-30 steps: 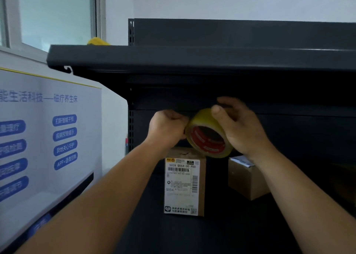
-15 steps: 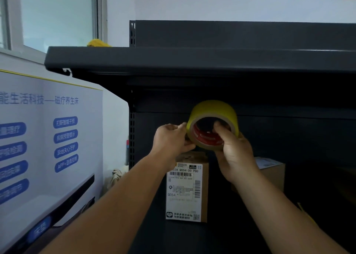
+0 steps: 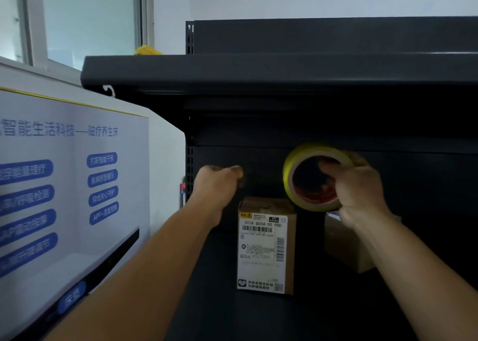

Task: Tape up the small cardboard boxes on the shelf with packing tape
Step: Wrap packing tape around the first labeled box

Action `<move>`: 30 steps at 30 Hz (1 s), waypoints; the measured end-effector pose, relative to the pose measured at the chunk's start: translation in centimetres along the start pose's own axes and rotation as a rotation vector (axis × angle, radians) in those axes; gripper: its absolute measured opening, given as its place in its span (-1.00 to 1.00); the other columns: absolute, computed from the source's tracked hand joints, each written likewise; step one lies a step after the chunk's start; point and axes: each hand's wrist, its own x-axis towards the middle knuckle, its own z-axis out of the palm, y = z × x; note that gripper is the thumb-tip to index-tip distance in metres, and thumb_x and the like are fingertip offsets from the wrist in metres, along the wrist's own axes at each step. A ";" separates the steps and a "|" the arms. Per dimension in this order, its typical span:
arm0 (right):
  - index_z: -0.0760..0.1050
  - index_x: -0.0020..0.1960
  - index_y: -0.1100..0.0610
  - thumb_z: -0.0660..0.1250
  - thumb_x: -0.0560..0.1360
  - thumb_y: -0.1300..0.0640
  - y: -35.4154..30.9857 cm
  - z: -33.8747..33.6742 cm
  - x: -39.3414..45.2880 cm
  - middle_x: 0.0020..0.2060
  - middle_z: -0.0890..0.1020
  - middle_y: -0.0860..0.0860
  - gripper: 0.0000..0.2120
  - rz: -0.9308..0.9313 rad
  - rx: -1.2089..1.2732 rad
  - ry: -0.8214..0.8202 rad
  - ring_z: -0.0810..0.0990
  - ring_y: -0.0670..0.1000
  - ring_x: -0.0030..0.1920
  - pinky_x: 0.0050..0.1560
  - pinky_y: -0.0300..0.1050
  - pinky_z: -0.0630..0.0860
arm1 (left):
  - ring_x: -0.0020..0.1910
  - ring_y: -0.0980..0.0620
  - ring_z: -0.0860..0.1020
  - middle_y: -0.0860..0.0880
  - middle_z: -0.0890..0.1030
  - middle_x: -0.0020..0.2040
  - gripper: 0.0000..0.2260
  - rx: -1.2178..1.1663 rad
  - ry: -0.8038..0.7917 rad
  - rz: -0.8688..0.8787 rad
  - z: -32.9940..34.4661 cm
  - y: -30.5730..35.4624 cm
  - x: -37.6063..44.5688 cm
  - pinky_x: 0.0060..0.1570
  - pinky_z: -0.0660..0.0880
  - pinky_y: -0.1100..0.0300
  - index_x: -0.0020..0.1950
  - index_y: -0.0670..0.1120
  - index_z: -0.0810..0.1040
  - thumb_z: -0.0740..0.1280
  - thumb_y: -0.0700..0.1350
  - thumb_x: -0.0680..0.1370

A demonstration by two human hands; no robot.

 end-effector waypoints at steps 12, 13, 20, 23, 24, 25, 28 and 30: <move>0.53 -0.21 -0.05 0.46 0.38 0.28 -0.9 -3.0 1.1 -0.24 0.57 -0.13 -0.76 -0.111 -0.352 -0.101 0.53 -0.14 -0.22 -0.14 -0.17 0.47 | -0.52 0.07 0.29 -0.04 0.37 -0.48 -0.79 0.126 -0.083 -0.009 -1.2 -0.9 0.5 -0.52 0.25 0.24 -0.35 -0.12 0.43 0.33 -0.15 0.48; 0.53 -0.22 -0.06 0.46 0.38 0.28 -0.8 -3.1 1.1 -0.24 0.57 -0.13 -0.75 -0.100 -0.358 -0.105 0.53 -0.13 -0.21 -0.11 -0.14 0.45 | -0.54 0.08 0.27 -0.03 0.35 -0.50 -0.78 0.136 -0.104 -0.023 -1.3 -1.0 0.4 -0.53 0.23 0.24 -0.36 -0.12 0.41 0.33 -0.16 0.48; 0.53 -0.22 -0.05 0.45 0.38 0.29 -0.6 -2.9 1.2 -0.24 0.58 -0.11 -0.75 -0.103 -0.436 -0.178 0.52 -0.14 -0.20 -0.07 -0.14 0.40 | -0.53 0.07 0.24 -0.02 0.31 -0.53 -0.79 0.156 -0.107 -0.054 -1.7 -1.3 0.7 -0.54 0.20 0.25 -0.36 -0.13 0.40 0.34 -0.17 0.45; 0.54 -0.22 -0.04 0.46 0.38 0.29 -0.7 -2.9 1.3 -0.23 0.58 -0.11 -0.76 -0.100 -0.470 -0.195 0.52 -0.14 -0.20 -0.06 -0.14 0.40 | -0.52 0.06 0.26 -0.02 0.33 -0.52 -0.79 0.184 -0.093 -0.049 -1.5 -1.7 0.8 -0.53 0.23 0.24 -0.34 -0.14 0.41 0.36 -0.14 0.45; 0.54 -0.22 -0.04 0.45 0.38 0.29 -0.7 -2.9 1.3 -0.24 0.58 -0.11 -0.76 -0.099 -0.477 -0.200 0.52 -0.13 -0.20 -0.06 -0.13 0.40 | -0.52 0.06 0.26 -0.02 0.33 -0.52 -0.78 0.190 -0.091 -0.048 -1.4 -1.8 0.8 -0.53 0.23 0.24 -0.35 -0.14 0.40 0.36 -0.14 0.45; 0.54 -0.23 -0.04 0.45 0.38 0.30 -0.7 -2.9 1.3 -0.24 0.58 -0.11 -0.76 -0.098 -0.482 -0.204 0.52 -0.13 -0.20 -0.05 -0.13 0.41 | -0.52 0.06 0.26 -0.02 0.33 -0.52 -0.77 0.196 -0.091 -0.045 -1.4 -2.0 0.8 -0.52 0.24 0.23 -0.36 -0.13 0.39 0.36 -0.14 0.45; 0.54 -0.23 -0.04 0.45 0.38 0.31 -0.6 -3.1 1.2 -0.24 0.58 -0.11 -0.75 -0.097 -0.505 -0.220 0.52 -0.14 -0.19 -0.05 -0.13 0.41 | -0.53 0.06 0.24 -0.02 0.31 -0.53 -0.73 0.211 -0.087 -0.035 -1.3 -2.3 0.8 -0.52 0.24 0.23 -0.38 -0.12 0.35 0.37 -0.13 0.44; 0.54 -0.22 -0.04 0.45 0.38 0.31 -0.6 -3.2 1.3 -0.23 0.58 -0.10 -0.75 -0.090 -0.514 -0.223 0.52 -0.14 -0.19 -0.06 -0.12 0.41 | -0.54 0.06 0.24 -0.01 0.31 -0.54 -0.71 0.217 -0.088 -0.030 -1.2 -2.5 0.8 -0.54 0.24 0.25 -0.40 -0.11 0.33 0.37 -0.14 0.44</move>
